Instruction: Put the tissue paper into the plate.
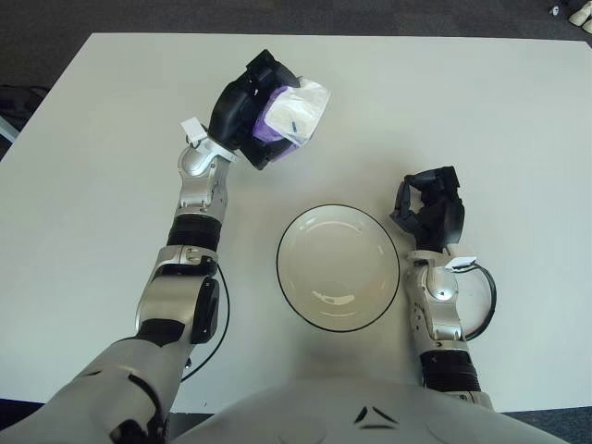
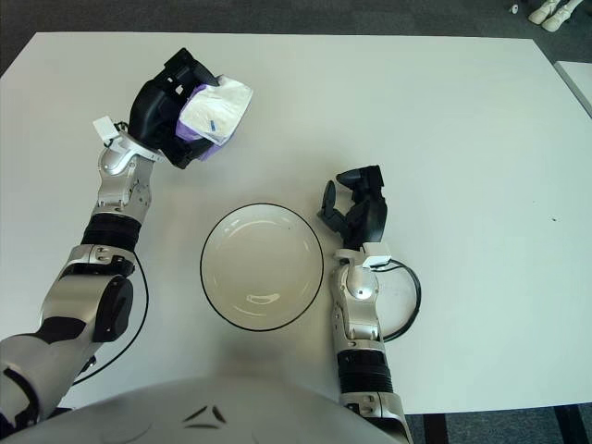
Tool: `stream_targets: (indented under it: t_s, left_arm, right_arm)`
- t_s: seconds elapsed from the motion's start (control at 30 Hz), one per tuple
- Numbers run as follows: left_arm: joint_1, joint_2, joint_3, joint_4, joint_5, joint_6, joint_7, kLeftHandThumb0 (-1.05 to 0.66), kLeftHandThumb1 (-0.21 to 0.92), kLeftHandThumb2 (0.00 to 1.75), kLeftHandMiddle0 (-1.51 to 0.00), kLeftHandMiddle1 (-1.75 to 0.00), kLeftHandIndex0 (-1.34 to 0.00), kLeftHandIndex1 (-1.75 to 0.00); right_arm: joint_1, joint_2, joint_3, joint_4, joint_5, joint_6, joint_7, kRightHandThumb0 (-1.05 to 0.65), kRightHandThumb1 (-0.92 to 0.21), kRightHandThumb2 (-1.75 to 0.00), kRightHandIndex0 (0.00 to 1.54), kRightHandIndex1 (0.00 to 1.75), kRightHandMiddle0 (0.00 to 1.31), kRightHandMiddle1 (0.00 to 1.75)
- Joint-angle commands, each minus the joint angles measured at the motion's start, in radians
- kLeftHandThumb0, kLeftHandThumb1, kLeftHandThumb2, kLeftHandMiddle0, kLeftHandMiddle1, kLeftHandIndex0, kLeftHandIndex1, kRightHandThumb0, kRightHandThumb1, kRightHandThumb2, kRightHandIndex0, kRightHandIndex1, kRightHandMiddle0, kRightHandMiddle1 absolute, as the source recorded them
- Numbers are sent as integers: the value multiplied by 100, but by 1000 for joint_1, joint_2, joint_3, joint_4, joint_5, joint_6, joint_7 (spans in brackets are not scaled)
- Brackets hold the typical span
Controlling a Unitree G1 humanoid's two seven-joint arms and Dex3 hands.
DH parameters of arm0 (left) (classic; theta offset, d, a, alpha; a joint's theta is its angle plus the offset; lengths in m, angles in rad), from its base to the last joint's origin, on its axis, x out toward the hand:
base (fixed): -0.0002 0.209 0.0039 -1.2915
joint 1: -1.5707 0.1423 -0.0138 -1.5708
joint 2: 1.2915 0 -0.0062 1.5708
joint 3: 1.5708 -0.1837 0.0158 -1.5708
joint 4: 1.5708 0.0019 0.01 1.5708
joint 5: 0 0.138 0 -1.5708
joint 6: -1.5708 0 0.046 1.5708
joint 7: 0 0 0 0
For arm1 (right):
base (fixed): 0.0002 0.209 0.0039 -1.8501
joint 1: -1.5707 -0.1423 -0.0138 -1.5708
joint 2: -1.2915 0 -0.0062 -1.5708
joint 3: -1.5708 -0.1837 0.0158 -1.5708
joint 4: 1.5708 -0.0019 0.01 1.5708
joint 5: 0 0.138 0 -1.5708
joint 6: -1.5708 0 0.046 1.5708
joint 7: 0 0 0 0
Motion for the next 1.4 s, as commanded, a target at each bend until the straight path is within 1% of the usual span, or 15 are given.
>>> stream_targets:
  t_s: [0.0, 0.13, 0.27, 0.33, 0.43, 0.5, 0.6, 0.73, 0.87, 0.93, 1.03, 1.17, 1.23, 1.37]
  left_arm:
    - [46, -11, -47, -93, -37, 43, -63, 0, -11, 175, -97, -161, -70, -175]
    - [100, 12, -76, -239, -79, 141, -89, 0, -10, 175, -97, -161, -70, -175]
    - [140, 40, -92, -358, -65, 210, -73, 0, -10, 175, -96, -162, -70, -175]
    - [143, 50, -100, -367, -15, 180, -61, 0, -10, 175, -96, -162, -70, -175]
    - [139, 65, -115, -355, 65, 103, -51, 0, -11, 175, -97, -161, -71, -175]
    - [137, 72, -129, -349, 95, 70, -53, 0, -11, 175, -97, -161, -71, -175]
    - [138, 79, -151, -340, 111, 30, -71, 0, -11, 175, -97, -161, -71, -175]
    - [142, 86, -170, -342, 86, 16, -105, 0, -11, 175, -96, -161, -71, -175]
    - [184, 99, -215, -445, 9, 120, -165, 0, -10, 175, -96, -163, -70, -175]
    - [191, 103, -226, -466, -15, 148, -183, 0, -10, 175, -96, -163, -70, -175]
    - [194, 112, -233, -484, -45, 174, -217, 0, -10, 175, -95, -163, -70, -175]
    - [213, 114, -237, -518, -62, 199, -231, 0, -10, 175, -95, -164, -70, -175]
    - [225, 128, -245, -540, -76, 224, -250, 0, -10, 175, -95, -164, -70, -175]
    - [237, 149, -258, -568, -88, 251, -282, 0, -10, 175, -96, -162, -71, -175]
  right_arm:
    - [45, 26, -13, 78, 20, 37, 5, -40, -61, -96, 55, 150, 38, 175]
    - [41, 30, -18, 89, 20, 25, 6, -39, -62, -94, 55, 150, 38, 175]
    - [38, 31, -19, 94, 15, 23, 3, -39, -63, -93, 55, 150, 37, 175]
    - [38, 30, -19, 95, 14, 24, 3, -39, -63, -93, 56, 150, 37, 175]
    - [38, 31, -19, 94, 14, 22, 2, -39, -63, -93, 56, 150, 37, 175]
    - [39, 33, -19, 93, 12, 17, 1, -39, -63, -93, 56, 150, 37, 175]
    - [41, 35, -17, 90, 7, 17, -2, -39, -63, -93, 56, 150, 37, 175]
    - [43, 33, -14, 86, 0, 25, -4, -39, -63, -93, 56, 149, 37, 175]
    - [49, 30, -8, 77, -19, 35, -11, -39, -63, -92, 55, 149, 37, 175]
    - [52, 30, -6, 72, -22, 38, -13, -39, -64, -92, 55, 148, 37, 175]
    - [55, 32, -7, 68, -27, 39, -17, -39, -64, -92, 55, 148, 37, 175]
    - [54, 34, -6, 68, -31, 33, -21, -39, -63, -93, 56, 148, 37, 175]
    - [53, 34, -5, 71, -34, 29, -24, -39, -62, -94, 57, 148, 38, 175]
    - [52, 32, -4, 71, -35, 32, -24, -40, -61, -96, 59, 148, 38, 175]
